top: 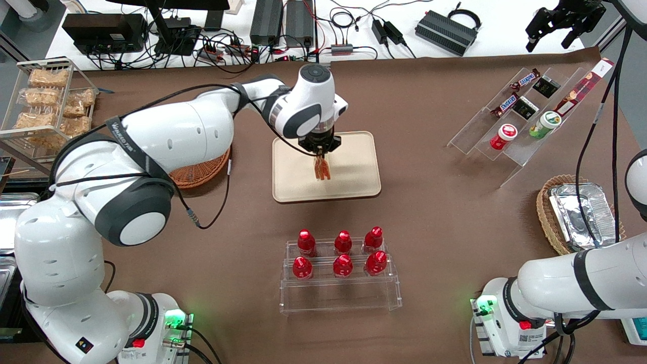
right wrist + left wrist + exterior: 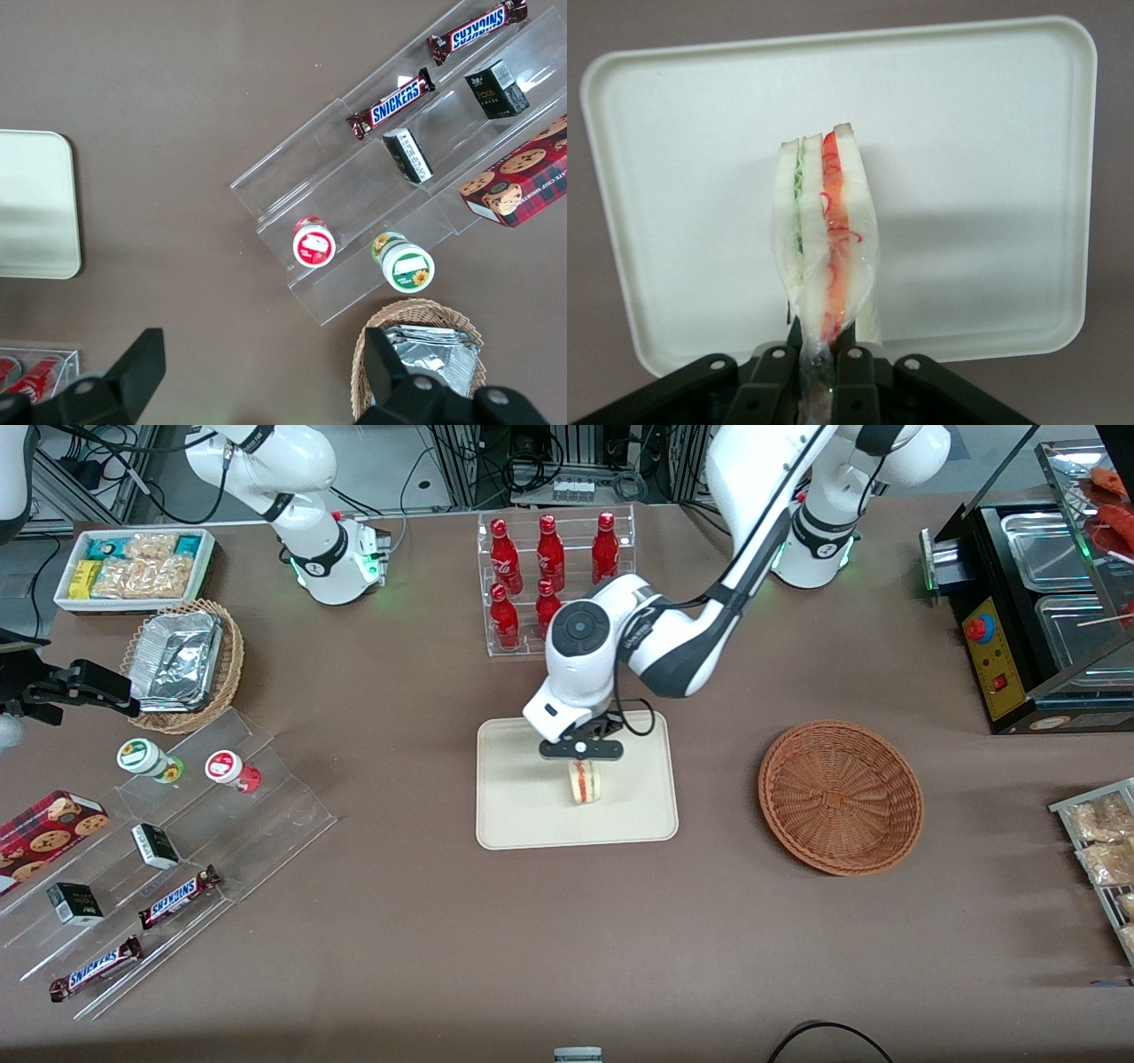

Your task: Place sandwich from basket to tray

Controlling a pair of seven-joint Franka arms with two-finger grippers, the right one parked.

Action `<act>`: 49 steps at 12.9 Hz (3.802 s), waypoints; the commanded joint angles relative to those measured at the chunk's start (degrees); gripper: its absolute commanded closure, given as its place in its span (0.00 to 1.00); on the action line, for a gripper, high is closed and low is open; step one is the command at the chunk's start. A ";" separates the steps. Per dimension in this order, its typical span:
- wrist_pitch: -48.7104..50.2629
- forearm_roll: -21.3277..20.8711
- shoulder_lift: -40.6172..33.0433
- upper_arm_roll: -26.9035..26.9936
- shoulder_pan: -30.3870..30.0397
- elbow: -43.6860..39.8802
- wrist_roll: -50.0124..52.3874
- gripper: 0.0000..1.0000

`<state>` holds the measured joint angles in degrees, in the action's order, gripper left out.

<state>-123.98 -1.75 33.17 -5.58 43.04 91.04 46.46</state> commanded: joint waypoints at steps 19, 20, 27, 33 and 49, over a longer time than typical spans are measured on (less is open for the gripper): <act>13.22 -2.29 -9.59 1.36 -4.53 -2.01 2.58 0.00; 16.64 -2.29 -11.96 1.36 -6.11 -2.01 2.41 0.00; 33.87 -1.77 -23.84 1.36 -19.55 -1.66 -9.08 0.00; 40.74 -0.89 -29.73 1.62 -30.72 -1.48 -25.87 0.00; 44.09 0.70 -34.75 6.28 -36.80 -2.53 -45.84 0.00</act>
<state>-79.99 -1.92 -1.75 0.79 6.59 90.06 1.49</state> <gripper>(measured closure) 0.000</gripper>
